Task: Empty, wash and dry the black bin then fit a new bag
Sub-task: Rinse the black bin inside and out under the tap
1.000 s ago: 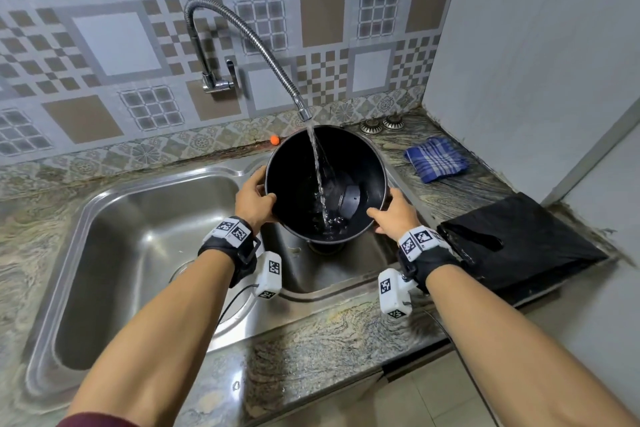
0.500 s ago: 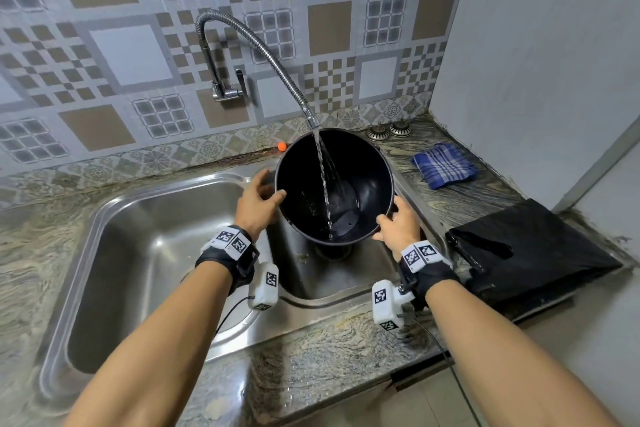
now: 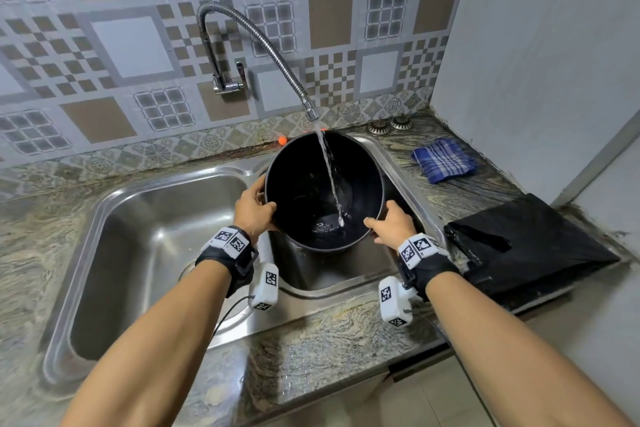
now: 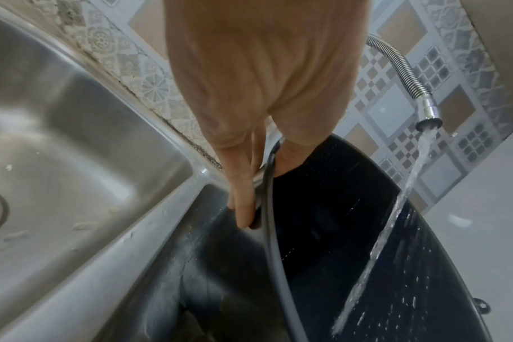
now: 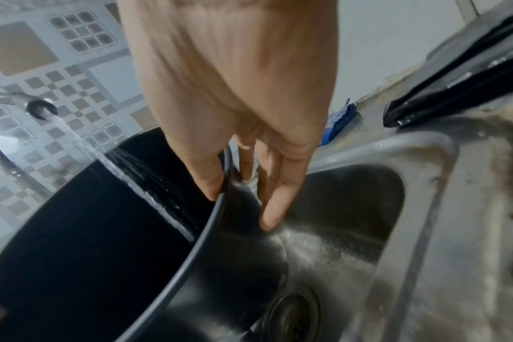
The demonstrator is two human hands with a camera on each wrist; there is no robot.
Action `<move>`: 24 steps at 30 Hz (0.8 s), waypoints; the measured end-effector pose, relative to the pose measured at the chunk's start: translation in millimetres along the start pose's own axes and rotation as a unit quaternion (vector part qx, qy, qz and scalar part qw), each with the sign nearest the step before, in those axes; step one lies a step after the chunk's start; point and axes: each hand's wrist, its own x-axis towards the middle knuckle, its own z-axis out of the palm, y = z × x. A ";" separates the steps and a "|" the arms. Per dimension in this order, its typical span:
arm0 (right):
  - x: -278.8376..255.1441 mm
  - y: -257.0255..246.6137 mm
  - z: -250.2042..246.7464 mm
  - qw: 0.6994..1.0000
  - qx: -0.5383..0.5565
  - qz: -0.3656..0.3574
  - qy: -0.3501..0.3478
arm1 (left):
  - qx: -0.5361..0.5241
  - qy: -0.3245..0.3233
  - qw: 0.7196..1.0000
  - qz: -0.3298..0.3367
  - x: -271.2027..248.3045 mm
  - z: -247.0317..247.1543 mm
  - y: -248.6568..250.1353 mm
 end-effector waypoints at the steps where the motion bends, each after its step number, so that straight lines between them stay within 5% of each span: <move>1: 3.9 -1.3 -1.9 0.999 -0.021 -0.022 0.008 | 0.015 0.009 1.000 0.007 3.9 -3.1 0.0; 7: 13.7 -21.8 -17.9 0.996 -0.005 -0.093 0.009 | 0.101 0.012 0.994 0.046 16.9 -7.7 18.4; 13: 8.4 -22.0 -8.8 0.993 0.086 -0.068 -0.048 | 0.178 0.026 0.981 0.070 46.2 -15.9 28.3; 17: 1.1 -19.2 1.9 0.988 0.134 -0.065 -0.027 | 0.107 0.064 0.989 0.073 39.5 -15.3 38.8; 21: -2.4 -21.8 10.7 0.988 0.135 -0.071 0.001 | 0.131 0.061 0.989 0.001 18.4 -13.2 23.6; 24: -6.8 -24.5 17.1 0.985 0.156 -0.071 0.012 | 0.102 -0.007 0.991 -0.089 3.5 -12.1 6.3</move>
